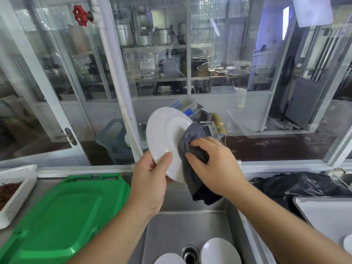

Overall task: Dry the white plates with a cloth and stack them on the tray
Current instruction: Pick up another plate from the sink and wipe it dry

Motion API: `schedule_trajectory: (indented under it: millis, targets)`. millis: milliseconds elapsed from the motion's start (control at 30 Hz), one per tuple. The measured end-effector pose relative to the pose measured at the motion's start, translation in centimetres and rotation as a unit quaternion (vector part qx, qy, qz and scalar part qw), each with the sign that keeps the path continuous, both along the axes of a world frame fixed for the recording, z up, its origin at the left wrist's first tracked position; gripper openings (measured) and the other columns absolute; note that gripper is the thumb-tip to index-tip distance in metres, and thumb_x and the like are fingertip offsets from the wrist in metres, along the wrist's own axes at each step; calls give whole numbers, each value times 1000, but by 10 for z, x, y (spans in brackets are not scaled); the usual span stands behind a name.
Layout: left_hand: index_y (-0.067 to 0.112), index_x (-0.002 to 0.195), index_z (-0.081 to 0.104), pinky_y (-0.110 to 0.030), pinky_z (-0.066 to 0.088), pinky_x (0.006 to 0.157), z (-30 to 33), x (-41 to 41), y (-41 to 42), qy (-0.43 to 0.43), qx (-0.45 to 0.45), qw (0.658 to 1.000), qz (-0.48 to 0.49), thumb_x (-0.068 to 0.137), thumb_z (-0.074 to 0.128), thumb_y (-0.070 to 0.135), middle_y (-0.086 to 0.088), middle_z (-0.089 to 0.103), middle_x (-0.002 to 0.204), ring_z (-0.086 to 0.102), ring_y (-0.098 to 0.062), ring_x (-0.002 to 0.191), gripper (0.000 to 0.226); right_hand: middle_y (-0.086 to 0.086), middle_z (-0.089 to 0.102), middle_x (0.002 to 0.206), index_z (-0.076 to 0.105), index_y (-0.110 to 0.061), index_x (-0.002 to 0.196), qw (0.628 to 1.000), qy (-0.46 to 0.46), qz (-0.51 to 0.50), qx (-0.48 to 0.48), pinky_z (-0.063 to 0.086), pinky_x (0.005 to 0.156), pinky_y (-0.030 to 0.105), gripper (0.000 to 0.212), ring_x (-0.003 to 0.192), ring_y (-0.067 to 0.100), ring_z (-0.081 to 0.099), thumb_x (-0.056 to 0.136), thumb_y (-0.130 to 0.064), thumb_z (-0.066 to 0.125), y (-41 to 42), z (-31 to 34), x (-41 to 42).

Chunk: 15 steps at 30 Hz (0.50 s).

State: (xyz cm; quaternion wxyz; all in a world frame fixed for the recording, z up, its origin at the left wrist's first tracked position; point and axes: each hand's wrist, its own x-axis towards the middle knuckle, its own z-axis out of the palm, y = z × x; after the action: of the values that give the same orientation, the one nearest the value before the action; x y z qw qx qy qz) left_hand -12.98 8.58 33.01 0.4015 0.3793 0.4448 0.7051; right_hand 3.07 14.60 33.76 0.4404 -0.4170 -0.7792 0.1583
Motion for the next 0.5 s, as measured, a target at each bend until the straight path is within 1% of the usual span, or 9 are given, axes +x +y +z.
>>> schedule_trajectory:
  millis: [100,200,267,367,433,500]
  targets:
    - [30,102,81,-35,61,77,2,6,-3,0,1,999,-45,87,68,22,-10,80,107,76,-21,97,21,-13,60,103,73,-19,114,999,1,21,48,44,77,24,22,91,6,56,95,-28,75,3,21,-5]
    - [28,102,81,-38,62,77,1,14,-9,-6,-7,997,-80,87,67,21,-12,79,109,76,-23,99,22,-5,64,107,72,-15,115,996,4,14,82,41,79,23,22,97,8,54,95,-25,75,13,41,-8]
    - [27,100,82,-38,63,76,1,12,-11,-12,-5,997,-80,86,68,19,-13,79,108,76,-24,98,21,-3,66,111,72,-17,118,997,6,3,72,42,81,24,24,99,10,57,97,-28,73,23,47,-8]
    - [27,101,82,-38,63,79,4,8,-13,-17,5,997,-74,86,68,18,-12,79,111,76,-24,102,23,-2,65,115,70,-19,121,998,4,-39,41,45,81,31,26,100,19,60,99,-31,70,34,44,-5]
    - [26,99,82,-38,63,79,6,7,-14,-21,4,998,-65,86,70,15,-12,79,110,76,-23,101,20,-5,61,110,69,-20,121,998,1,-62,14,42,78,31,25,98,22,60,99,-32,69,36,37,-2]
    - [27,95,82,-38,64,78,7,6,-15,-21,5,998,-54,87,75,11,-9,80,106,76,-21,97,19,-7,57,108,69,-22,121,997,-2,-81,-18,39,77,30,25,95,21,59,99,-33,68,34,27,1]
